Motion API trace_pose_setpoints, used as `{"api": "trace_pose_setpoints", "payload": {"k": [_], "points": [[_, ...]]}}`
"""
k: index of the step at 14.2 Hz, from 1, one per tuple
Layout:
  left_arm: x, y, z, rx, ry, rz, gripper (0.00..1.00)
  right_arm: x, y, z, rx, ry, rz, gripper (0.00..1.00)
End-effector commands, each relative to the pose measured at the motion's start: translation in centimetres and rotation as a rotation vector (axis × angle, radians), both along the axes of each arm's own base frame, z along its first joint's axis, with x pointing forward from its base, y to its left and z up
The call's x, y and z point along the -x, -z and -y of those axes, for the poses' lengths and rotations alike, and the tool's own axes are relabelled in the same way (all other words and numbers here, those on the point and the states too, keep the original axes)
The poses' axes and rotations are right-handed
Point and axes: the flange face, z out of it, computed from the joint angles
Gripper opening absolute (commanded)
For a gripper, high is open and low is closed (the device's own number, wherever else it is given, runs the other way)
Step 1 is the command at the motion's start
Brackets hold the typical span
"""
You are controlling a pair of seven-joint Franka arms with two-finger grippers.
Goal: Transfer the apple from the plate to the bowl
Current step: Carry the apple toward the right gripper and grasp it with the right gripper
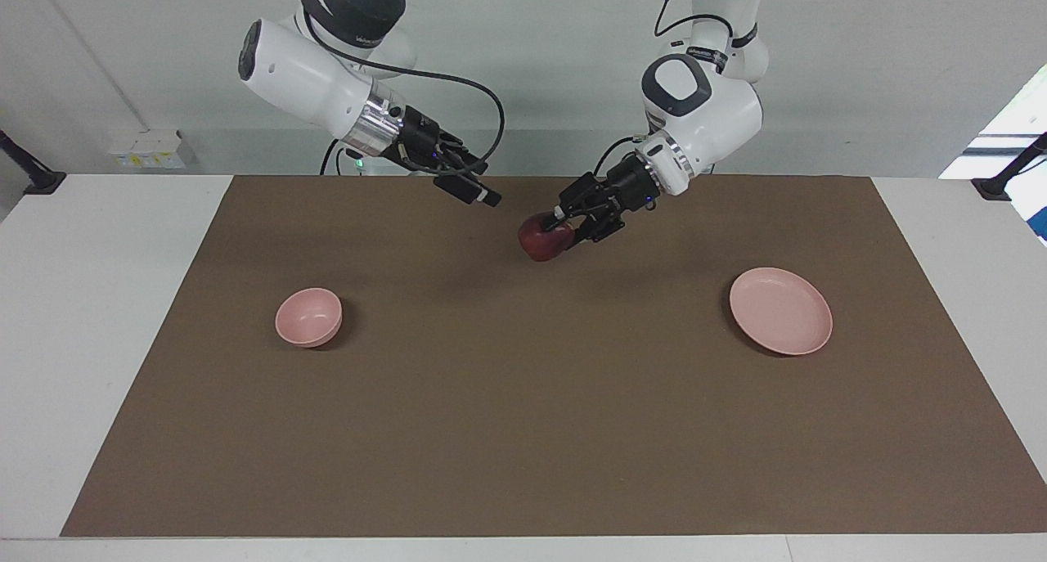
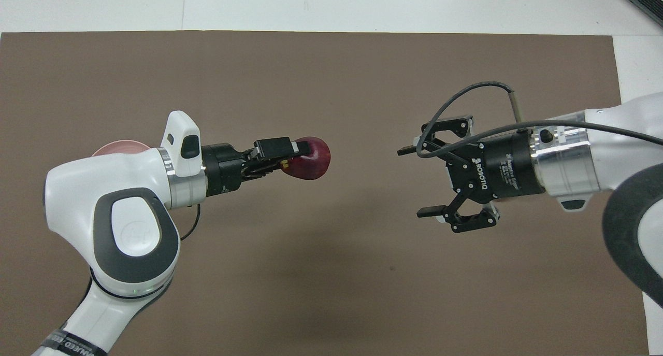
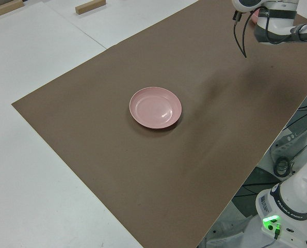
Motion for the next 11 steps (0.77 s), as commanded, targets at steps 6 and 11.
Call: {"api": "trace_pose_setpoints", "payload": {"k": [6,11], "points": [[3.2,-3.6,2.5,0.034,-0.012,0.034,0.00,-1.7,2.4,-0.6,-0.023,0.006,-0.003,1.00],[3.6,-4.4,3.4,0.032,-0.021,0.061,0.00,-0.6,2.5,-1.1,-0.027,-0.051,-0.032,1.00]]}}
